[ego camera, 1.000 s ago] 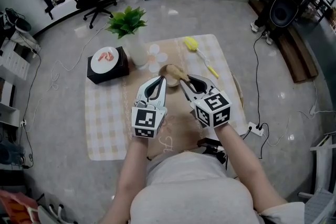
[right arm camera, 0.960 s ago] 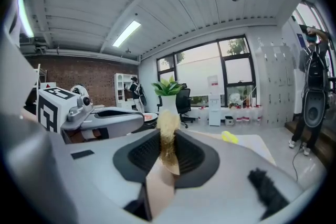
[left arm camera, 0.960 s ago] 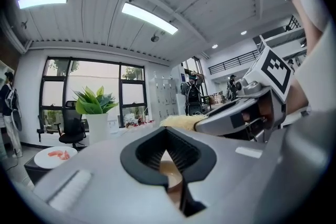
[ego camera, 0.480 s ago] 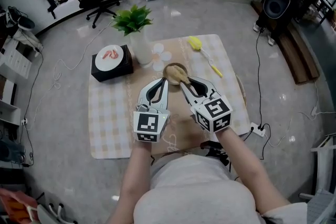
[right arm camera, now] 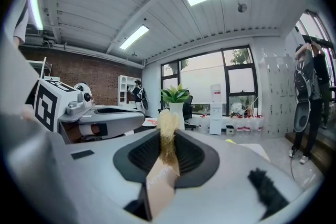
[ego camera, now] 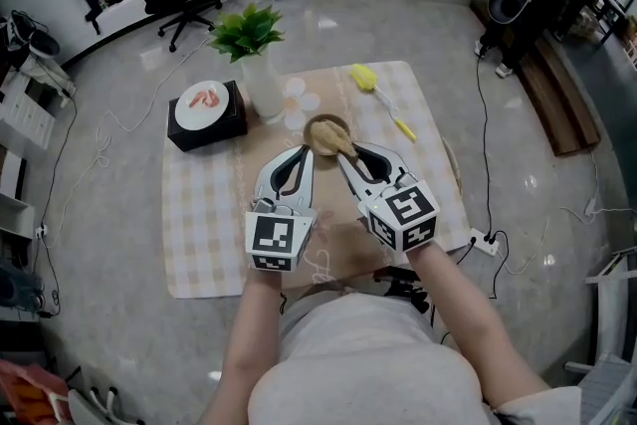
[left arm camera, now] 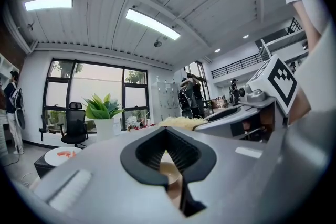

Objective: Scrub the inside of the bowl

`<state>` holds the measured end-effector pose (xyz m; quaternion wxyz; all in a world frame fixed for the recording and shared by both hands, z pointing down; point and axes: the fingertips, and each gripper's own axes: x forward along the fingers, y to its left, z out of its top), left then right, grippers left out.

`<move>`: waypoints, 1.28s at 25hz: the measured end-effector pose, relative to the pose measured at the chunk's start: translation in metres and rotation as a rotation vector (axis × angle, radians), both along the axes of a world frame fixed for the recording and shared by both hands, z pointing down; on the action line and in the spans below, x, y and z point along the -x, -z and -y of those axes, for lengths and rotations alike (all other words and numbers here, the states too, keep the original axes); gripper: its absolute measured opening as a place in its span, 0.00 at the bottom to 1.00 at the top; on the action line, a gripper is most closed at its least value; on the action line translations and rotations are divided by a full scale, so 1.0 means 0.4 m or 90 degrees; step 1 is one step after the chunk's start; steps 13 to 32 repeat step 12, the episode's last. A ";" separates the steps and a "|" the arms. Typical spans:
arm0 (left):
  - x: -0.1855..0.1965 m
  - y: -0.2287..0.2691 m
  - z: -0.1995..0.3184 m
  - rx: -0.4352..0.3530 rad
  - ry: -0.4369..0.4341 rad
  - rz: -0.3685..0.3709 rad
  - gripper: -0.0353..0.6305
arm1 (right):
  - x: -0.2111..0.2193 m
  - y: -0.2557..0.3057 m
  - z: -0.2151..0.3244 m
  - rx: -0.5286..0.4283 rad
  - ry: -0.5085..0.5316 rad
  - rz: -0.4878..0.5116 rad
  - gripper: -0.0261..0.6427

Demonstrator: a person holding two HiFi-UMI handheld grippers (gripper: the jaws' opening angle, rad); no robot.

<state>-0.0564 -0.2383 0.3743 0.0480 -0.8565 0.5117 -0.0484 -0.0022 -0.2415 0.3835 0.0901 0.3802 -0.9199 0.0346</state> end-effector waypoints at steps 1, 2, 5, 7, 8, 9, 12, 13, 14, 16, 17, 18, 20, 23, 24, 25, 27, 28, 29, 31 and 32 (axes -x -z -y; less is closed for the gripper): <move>0.000 0.004 -0.002 -0.002 0.000 0.001 0.06 | 0.000 0.003 -0.002 -0.003 -0.001 0.002 0.17; 0.000 0.007 -0.004 -0.004 0.000 0.001 0.06 | -0.002 0.006 -0.003 -0.005 -0.002 0.002 0.17; -0.001 0.012 -0.011 -0.007 -0.003 -0.002 0.06 | -0.005 0.008 -0.007 -0.007 -0.005 0.001 0.17; 0.001 0.014 -0.015 -0.009 -0.006 -0.004 0.06 | -0.005 0.006 -0.008 -0.006 -0.007 0.001 0.17; 0.002 0.016 -0.016 -0.010 -0.006 -0.006 0.06 | -0.005 0.006 -0.009 -0.006 -0.008 0.001 0.17; 0.003 0.017 -0.017 -0.010 -0.006 -0.007 0.06 | -0.005 0.006 -0.009 -0.005 -0.009 0.001 0.17; 0.004 0.022 -0.020 -0.011 -0.006 -0.009 0.06 | -0.006 0.006 -0.012 -0.005 -0.013 0.000 0.17; 0.004 0.022 -0.020 -0.011 -0.006 -0.009 0.06 | -0.006 0.006 -0.012 -0.005 -0.013 0.000 0.17; 0.004 0.022 -0.020 -0.011 -0.006 -0.009 0.06 | -0.006 0.006 -0.012 -0.005 -0.013 0.000 0.17; 0.004 0.022 -0.020 -0.011 -0.006 -0.009 0.06 | -0.006 0.006 -0.012 -0.005 -0.013 0.000 0.17; 0.004 0.022 -0.020 -0.011 -0.006 -0.009 0.06 | -0.006 0.006 -0.012 -0.005 -0.013 0.000 0.17; 0.004 0.022 -0.020 -0.011 -0.006 -0.009 0.06 | -0.006 0.006 -0.012 -0.005 -0.013 0.000 0.17; 0.004 0.022 -0.020 -0.011 -0.006 -0.009 0.06 | -0.006 0.006 -0.012 -0.005 -0.013 0.000 0.17; 0.004 0.022 -0.020 -0.011 -0.006 -0.009 0.06 | -0.006 0.006 -0.012 -0.005 -0.013 0.000 0.17; 0.004 0.022 -0.020 -0.011 -0.006 -0.009 0.06 | -0.006 0.006 -0.012 -0.005 -0.013 0.000 0.17; 0.004 0.022 -0.020 -0.011 -0.006 -0.009 0.06 | -0.006 0.006 -0.012 -0.005 -0.013 0.000 0.17; 0.004 0.022 -0.020 -0.011 -0.006 -0.009 0.06 | -0.006 0.006 -0.012 -0.005 -0.013 0.000 0.17; 0.004 0.022 -0.020 -0.011 -0.006 -0.009 0.06 | -0.006 0.006 -0.012 -0.005 -0.013 0.000 0.17; 0.004 0.022 -0.020 -0.011 -0.006 -0.009 0.06 | -0.006 0.006 -0.012 -0.005 -0.013 0.000 0.17; 0.004 0.022 -0.020 -0.011 -0.006 -0.009 0.06 | -0.006 0.006 -0.012 -0.005 -0.013 0.000 0.17; 0.004 0.022 -0.020 -0.011 -0.006 -0.009 0.06 | -0.006 0.006 -0.012 -0.005 -0.013 0.000 0.17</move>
